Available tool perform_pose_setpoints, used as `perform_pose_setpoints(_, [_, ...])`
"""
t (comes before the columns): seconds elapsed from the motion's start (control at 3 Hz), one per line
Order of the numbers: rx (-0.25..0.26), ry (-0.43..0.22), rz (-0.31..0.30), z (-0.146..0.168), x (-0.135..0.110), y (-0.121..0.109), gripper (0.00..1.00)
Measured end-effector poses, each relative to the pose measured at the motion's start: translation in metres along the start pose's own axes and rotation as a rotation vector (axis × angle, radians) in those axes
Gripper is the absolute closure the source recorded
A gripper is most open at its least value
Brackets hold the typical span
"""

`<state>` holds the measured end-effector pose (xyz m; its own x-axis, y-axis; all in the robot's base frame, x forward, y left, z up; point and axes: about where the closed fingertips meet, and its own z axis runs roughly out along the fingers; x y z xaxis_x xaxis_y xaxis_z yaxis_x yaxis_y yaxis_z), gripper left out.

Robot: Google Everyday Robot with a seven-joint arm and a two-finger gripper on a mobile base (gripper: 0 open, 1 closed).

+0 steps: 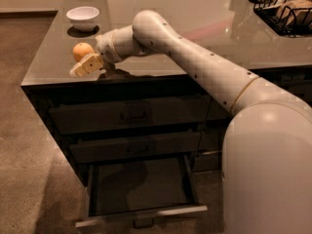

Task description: Place orange into bottom drawer

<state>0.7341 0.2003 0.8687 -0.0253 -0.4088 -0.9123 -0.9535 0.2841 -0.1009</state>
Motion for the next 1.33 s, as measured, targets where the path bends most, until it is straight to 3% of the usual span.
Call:
perform_pose_setpoints(0.67, [0.004,-0.023,0.011,0.008,-0.001,0.000,0.00])
perform_pose_setpoints(1.33, [-0.006,-0.022,0.011,0.013,-0.001,0.004,0.42])
